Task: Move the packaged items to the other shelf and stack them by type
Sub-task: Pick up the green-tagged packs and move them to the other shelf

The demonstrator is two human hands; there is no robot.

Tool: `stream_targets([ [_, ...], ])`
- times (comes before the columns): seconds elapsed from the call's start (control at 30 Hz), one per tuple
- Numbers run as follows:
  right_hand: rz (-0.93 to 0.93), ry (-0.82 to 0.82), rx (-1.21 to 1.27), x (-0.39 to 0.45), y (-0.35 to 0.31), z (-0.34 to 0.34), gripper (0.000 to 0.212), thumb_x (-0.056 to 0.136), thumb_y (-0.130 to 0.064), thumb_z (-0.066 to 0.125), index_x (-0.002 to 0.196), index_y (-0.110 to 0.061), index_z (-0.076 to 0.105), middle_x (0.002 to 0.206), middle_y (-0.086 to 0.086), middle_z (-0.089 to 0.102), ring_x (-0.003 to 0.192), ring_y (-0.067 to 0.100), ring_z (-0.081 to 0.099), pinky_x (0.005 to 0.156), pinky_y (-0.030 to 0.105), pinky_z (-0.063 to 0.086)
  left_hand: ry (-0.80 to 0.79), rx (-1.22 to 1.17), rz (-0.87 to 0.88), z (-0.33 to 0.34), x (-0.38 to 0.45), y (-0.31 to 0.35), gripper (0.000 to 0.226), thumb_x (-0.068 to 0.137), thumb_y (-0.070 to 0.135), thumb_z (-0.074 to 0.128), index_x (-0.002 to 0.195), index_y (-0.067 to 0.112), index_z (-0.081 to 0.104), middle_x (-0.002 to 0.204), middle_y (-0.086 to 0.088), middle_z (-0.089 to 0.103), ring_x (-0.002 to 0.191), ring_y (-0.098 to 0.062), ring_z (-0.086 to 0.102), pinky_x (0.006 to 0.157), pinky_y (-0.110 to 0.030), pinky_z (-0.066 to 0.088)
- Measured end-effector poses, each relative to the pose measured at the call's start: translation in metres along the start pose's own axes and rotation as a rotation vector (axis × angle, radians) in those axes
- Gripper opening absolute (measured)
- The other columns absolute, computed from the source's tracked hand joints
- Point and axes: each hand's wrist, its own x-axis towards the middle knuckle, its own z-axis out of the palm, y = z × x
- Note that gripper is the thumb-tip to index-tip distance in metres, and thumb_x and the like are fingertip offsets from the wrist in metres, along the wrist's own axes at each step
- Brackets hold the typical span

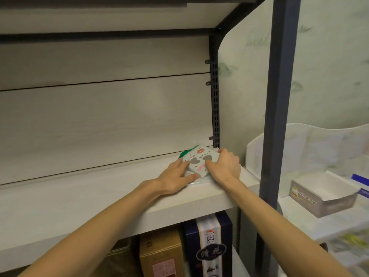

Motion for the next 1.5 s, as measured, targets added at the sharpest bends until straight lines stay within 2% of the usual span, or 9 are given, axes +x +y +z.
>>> stream_targets([
  [0.1,0.048,-0.054,-0.090,0.003,0.002,0.001,0.052,0.090,-0.049,0.061,0.124,-0.010,0.056,0.131,0.014,0.058,0.122,0.033,0.050,0.101,0.041,0.042,0.016,0.187,-0.076,0.008,0.003,0.006,0.075,0.100,0.068,0.020,0.162,0.028,0.008,0.170,-0.008,0.003,0.156,-0.028,0.005,0.125,-0.044,0.009],
  [0.23,0.042,-0.104,-0.114,0.004,-0.001,0.003,0.059,0.090,-0.045,0.063,0.137,-0.013,0.047,0.142,0.015,0.051,0.133,0.034,0.042,0.108,0.041,0.035,-0.015,0.223,-0.141,0.008,0.013,0.012,0.070,0.100,0.068,0.014,0.161,0.036,0.005,0.170,-0.006,-0.003,0.156,-0.026,-0.002,0.125,-0.047,0.003],
  [0.43,-0.032,-0.153,-0.112,0.001,0.004,0.000,0.051,0.093,-0.044,0.058,0.137,-0.018,0.052,0.143,0.009,0.050,0.136,0.031,0.037,0.110,0.041,0.034,0.178,0.273,-0.129,0.008,0.013,0.014,0.073,0.099,0.068,0.023,0.159,0.027,0.022,0.169,-0.010,0.006,0.156,-0.028,0.004,0.125,-0.051,0.003],
  [0.6,-0.068,-0.139,-0.273,-0.005,-0.003,0.001,0.050,0.094,-0.047,0.053,0.135,-0.020,0.056,0.145,0.012,0.046,0.138,0.036,0.033,0.112,0.048,0.029,0.367,0.029,-0.095,-0.012,-0.015,-0.005,0.064,0.102,0.062,0.030,0.151,0.024,0.041,0.166,-0.008,0.025,0.154,-0.023,0.017,0.124,-0.048,0.011],
  [0.73,-0.311,0.066,-0.277,-0.012,-0.015,0.005,0.055,0.093,-0.039,0.056,0.142,-0.014,0.052,0.149,0.016,0.044,0.143,0.038,0.029,0.117,0.053,0.026,0.491,0.241,-0.012,-0.035,-0.065,-0.055,0.050,0.103,0.052,0.037,0.144,0.025,0.048,0.164,-0.006,0.027,0.152,-0.020,0.018,0.125,-0.049,0.001],
  [0.87,-0.490,0.130,-0.157,-0.045,-0.065,0.025,0.056,0.093,-0.031,0.060,0.143,-0.009,0.049,0.153,0.018,0.040,0.148,0.038,0.024,0.121,0.051,0.022,0.619,0.269,-0.028,-0.055,-0.118,-0.108,0.040,0.102,0.044,0.042,0.135,0.024,0.054,0.158,-0.005,0.036,0.149,-0.020,0.027,0.125,-0.049,0.003],
  [1.1,-0.684,0.146,0.137,-0.137,-0.184,0.088,0.061,0.097,-0.030,0.058,0.150,-0.010,0.036,0.164,0.013,0.021,0.152,0.031,0.018,0.122,0.045,0.022,1.058,0.254,-0.028,-0.117,-0.239,-0.180,0.024,0.095,0.022,0.058,0.118,0.020,0.062,0.135,0.002,0.056,0.126,-0.016,0.048,0.110,-0.041,0.036],
  [1.43,-0.951,0.109,0.382,-0.303,-0.359,0.153,0.065,0.096,-0.025,0.058,0.153,-0.007,0.031,0.166,0.012,0.018,0.155,0.027,0.010,0.122,0.033,0.011,1.414,0.445,-0.087,-0.181,-0.464,-0.283,0.044,0.089,0.011,0.062,0.132,0.002,0.053,0.147,-0.013,0.048,0.141,-0.028,0.040,0.121,-0.055,0.022],
  [1.5,-1.056,0.131,0.359,-0.337,-0.391,0.168,0.065,0.096,-0.026,0.057,0.153,-0.004,0.033,0.165,0.015,0.019,0.155,0.029,0.009,0.125,0.039,0.014,1.414,0.478,-0.151,-0.185,-0.510,-0.304,0.052,0.090,0.014,0.062,0.138,0.000,0.047,0.151,-0.015,0.043,0.143,-0.029,0.037,0.120,-0.057,0.024],
])
